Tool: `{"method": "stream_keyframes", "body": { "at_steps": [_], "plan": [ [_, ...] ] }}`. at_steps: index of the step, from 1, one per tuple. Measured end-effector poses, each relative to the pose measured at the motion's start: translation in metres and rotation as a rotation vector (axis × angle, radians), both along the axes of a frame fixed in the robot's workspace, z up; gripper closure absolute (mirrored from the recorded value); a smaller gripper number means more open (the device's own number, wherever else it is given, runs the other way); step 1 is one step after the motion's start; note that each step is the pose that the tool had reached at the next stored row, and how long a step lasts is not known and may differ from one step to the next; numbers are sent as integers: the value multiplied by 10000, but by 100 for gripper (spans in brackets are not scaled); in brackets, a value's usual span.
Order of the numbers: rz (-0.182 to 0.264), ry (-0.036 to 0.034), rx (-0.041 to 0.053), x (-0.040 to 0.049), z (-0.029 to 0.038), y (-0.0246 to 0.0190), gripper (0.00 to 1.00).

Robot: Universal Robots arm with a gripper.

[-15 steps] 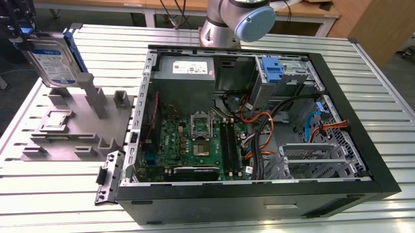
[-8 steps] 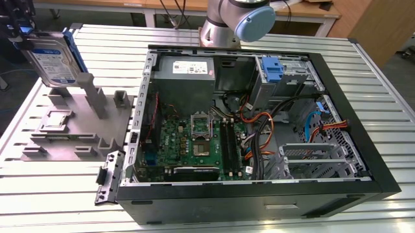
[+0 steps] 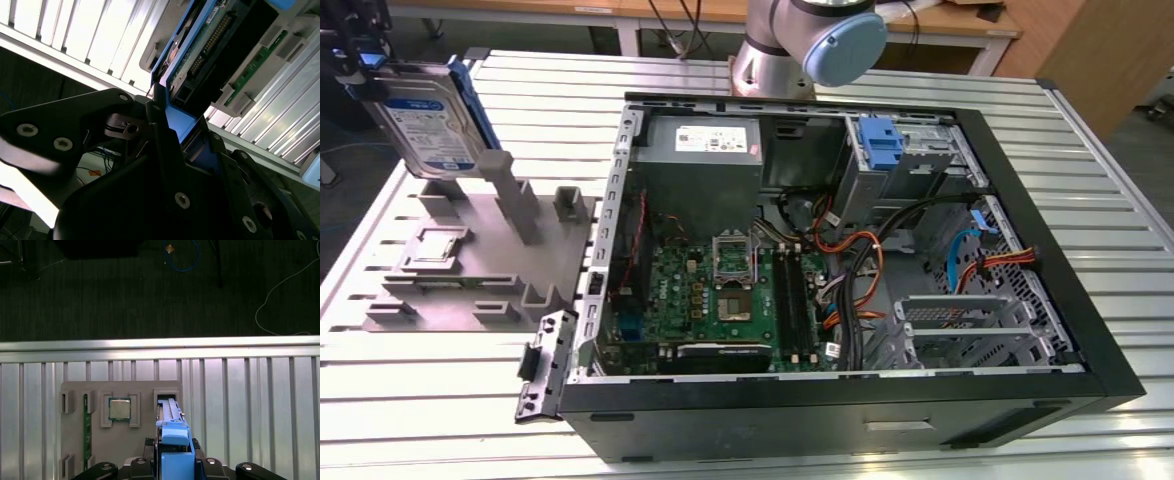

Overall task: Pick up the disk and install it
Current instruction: 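Pick up the disk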

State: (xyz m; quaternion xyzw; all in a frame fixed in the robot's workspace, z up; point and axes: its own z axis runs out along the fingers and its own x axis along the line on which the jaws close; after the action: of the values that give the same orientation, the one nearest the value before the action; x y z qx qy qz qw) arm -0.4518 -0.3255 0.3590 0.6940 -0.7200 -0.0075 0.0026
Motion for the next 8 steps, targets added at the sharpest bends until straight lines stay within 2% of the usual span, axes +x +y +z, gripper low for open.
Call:
{"method": "stream_keyframes", "body": {
  "at_steps": [8],
  "plan": [
    [0,-1,0,0,19,0,64]
  ]
}}
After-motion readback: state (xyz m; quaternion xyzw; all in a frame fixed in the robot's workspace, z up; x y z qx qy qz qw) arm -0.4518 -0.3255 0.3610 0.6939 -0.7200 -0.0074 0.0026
